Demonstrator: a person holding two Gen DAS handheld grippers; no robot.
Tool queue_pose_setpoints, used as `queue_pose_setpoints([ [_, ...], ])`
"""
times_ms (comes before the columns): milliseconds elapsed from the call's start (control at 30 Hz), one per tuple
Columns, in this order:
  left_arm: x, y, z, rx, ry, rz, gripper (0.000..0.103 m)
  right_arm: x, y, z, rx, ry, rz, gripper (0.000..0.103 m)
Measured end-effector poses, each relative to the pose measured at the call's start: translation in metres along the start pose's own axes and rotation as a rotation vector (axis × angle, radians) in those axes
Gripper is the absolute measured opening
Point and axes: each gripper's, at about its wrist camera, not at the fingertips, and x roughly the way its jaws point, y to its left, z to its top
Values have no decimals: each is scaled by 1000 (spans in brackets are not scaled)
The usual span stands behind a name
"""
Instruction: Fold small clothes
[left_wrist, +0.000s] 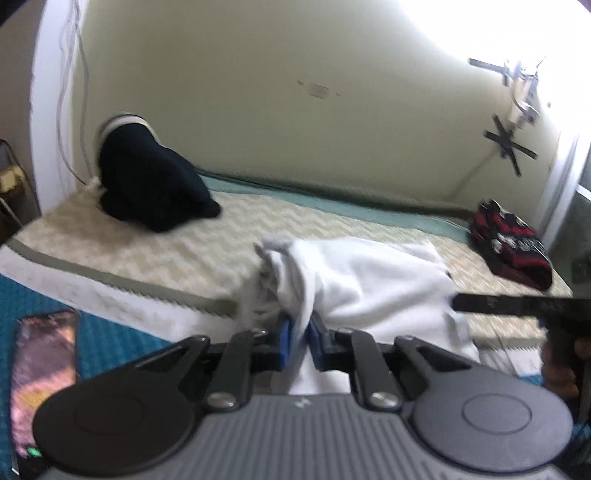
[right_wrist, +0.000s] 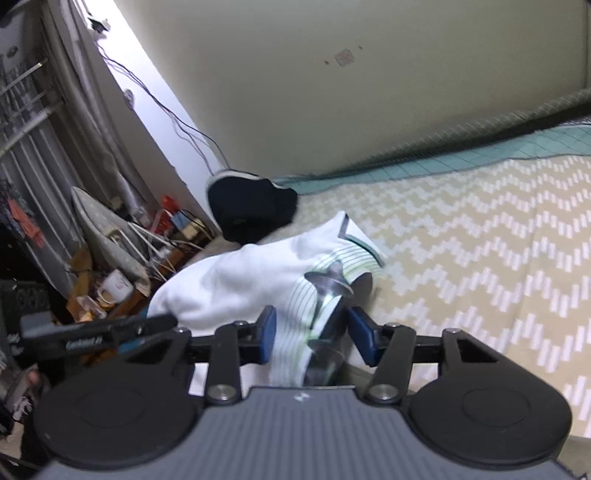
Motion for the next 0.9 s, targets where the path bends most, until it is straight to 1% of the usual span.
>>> queue_pose_setpoints([
  [67,15,9,-2,-13,48,5,11,5,6,-1,-17,3,7,52],
  [100,28,13,-8,-24,95,1,12,9,8,-3,-24,12,0,54],
  [133,38,14,-13,-28,134,3,17,14,9,-6,-29,26,-13,54],
  [167,44,14,-19,-27,147,8,18,17,8,-8,-29,36,-22,55],
  [200,41,11,-20,-13,129,12,20,19,7,-9,-25,50,-35,55],
  [233,38,10,-20,-2,127,17,25,18,4,-10,-19,59,-40,55],
  [267,33,10,-18,-2,112,23,32,16,1,-9,-10,60,-35,56],
  [300,28,11,-17,-7,95,24,52,11,0,-7,-10,47,-31,56],
  [333,22,12,-15,-14,71,33,67,5,0,-4,-21,25,-33,57],
  [367,18,12,-13,-16,49,41,70,-2,1,0,-32,-7,-35,57],
  [433,11,11,-4,-7,10,31,70,-13,3,12,-37,-64,-19,57],
  [500,11,5,10,-3,-27,28,69,-15,9,22,-61,-104,-2,57],
  [533,14,2,15,3,-36,25,66,-13,14,28,-85,-117,9,57],
  [600,27,-9,23,24,-45,17,66,-3,21,34,-111,-117,34,56],
  [633,36,-12,26,33,-39,18,63,3,25,35,-120,-112,45,56],
  [700,57,-16,30,28,-6,28,55,21,32,36,-148,-81,52,54],
  [733,67,-14,30,9,19,27,53,33,35,36,-169,-55,45,53],
  [767,75,-11,30,-18,44,9,52,44,36,35,-190,-19,19,47],
  [800,81,-9,28,-36,61,-1,52,58,35,33,-214,31,-24,41],
  [833,85,-8,26,-32,64,5,52,70,31,29,-235,67,-64,29],
  [867,87,-9,22,-15,55,13,53,76,26,25,-264,62,-93,18],
  [900,88,-10,20,-6,47,15,53,78,21,25,-261,50,-87,18],
])
